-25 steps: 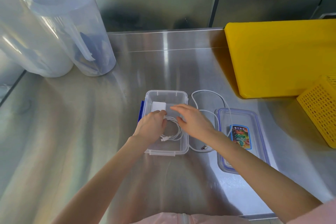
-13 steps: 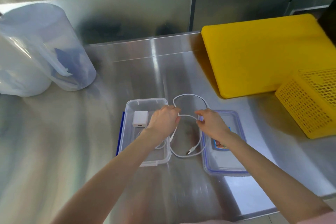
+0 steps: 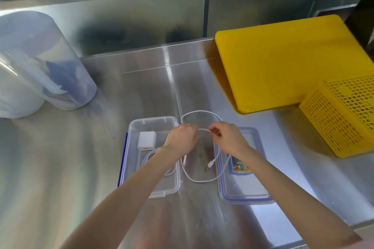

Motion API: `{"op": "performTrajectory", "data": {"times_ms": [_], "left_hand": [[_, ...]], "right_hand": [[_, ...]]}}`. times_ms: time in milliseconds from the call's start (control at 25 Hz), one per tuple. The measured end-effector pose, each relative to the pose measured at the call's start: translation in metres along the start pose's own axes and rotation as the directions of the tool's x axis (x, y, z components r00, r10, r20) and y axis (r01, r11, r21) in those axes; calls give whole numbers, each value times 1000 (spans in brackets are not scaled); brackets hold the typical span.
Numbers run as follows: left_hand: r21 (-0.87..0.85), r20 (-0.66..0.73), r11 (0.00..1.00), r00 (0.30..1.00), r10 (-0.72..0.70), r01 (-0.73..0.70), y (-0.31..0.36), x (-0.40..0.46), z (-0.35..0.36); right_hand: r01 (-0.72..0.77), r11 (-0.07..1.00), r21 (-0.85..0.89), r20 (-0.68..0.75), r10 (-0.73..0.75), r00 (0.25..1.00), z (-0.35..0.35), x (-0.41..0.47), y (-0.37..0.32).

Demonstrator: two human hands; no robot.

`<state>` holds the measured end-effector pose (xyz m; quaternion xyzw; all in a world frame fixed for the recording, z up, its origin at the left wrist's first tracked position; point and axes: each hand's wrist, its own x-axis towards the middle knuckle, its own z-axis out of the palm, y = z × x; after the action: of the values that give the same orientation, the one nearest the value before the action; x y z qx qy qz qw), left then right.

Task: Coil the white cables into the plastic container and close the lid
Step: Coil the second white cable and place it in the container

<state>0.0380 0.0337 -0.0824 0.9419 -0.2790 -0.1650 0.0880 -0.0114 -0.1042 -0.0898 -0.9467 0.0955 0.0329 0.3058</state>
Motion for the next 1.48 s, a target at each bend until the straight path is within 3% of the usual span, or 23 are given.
{"op": "performTrajectory", "data": {"times_ms": [200,320,440,560,640,760,880,960,1040,1160,1320,1480], "left_hand": [[-244,-136,968,987,-91,55,-9,-11,-22],[-537,-170,843,977,-127,16,-14,-24,-37],[-804,-189,588,975,-119,-84,-9,-45,-51],[-985,-154,100,979,-133,-142,-8,-62,-58],[-968,-175,-162,979,-101,-189,-10,-71,-59],[-922,-232,-288,964,-127,-260,-10,-80,-64],[-899,-249,-326,954,-166,-292,-10,-83,-63],[-895,-261,-318,945,-199,-314,-13,-82,-59],[-887,-258,-320,933,-251,-331,-16,-82,-57],[-863,-230,-366,916,-330,-349,-21,-82,-58],[-874,-182,-366,913,-365,-320,-28,-85,-58],[-850,-156,-413,906,-394,-326,-40,-85,-63]], "right_hand": [[134,988,82,-179,-117,977,-45,-8,-28],[139,930,340,-273,-44,961,-72,-12,-44],[108,738,666,-223,59,973,-85,-12,-59],[48,365,930,-102,131,986,-84,-13,-73],[-16,135,991,-5,158,987,-78,-16,-82],[-95,71,993,82,168,982,-58,-20,-93],[-144,44,989,136,148,980,-35,-26,-102],[-146,101,984,132,129,983,-23,-29,-105],[-139,330,934,103,123,987,-13,-32,-107],[-89,683,725,90,34,995,-4,-39,-107],[70,887,456,218,-187,958,0,-49,-103],[226,935,274,211,-287,934,-8,-52,-99]]}}
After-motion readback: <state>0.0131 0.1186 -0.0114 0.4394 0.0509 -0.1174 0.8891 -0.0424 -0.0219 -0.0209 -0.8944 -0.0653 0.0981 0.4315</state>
